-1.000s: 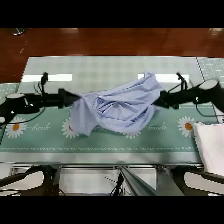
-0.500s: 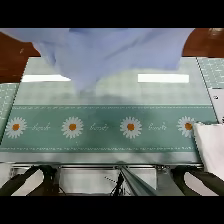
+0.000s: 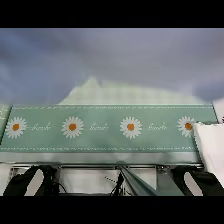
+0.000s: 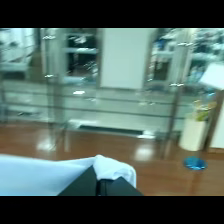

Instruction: Fold the shirts.

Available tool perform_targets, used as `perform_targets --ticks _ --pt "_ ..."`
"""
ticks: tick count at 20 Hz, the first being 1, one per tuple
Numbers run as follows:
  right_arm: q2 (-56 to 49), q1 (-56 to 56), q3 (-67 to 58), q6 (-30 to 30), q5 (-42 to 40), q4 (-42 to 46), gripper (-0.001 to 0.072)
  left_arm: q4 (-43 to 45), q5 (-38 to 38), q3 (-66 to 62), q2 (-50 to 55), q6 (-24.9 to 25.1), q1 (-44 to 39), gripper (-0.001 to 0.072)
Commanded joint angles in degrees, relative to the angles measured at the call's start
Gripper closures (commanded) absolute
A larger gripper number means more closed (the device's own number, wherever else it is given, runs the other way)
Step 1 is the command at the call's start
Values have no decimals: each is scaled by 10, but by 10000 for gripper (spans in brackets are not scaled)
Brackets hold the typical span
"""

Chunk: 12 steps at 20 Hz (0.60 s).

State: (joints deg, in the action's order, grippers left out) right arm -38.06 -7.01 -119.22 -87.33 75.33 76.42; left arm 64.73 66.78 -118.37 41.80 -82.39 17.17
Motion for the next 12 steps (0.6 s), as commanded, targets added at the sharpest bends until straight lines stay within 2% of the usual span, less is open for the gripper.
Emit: perform_targets --ticks 1,4,6,9,12 --pt "30 0 2 -22 42 50 686 65 45 -2 -30 -9 1 685" --pt "30 0 35 -33 82 49 686 70 133 47 -28 -51 1 685" --pt "30 0 99 -34 93 46 686 45 149 122 -27 -56 1 685" --pt "30 0 272 -35 40 29 686 -5 139 263 -8 -53 -1 685" --pt "7 0 458 -35 -65 6 686 -35 47 415 35 -40 -33 685"
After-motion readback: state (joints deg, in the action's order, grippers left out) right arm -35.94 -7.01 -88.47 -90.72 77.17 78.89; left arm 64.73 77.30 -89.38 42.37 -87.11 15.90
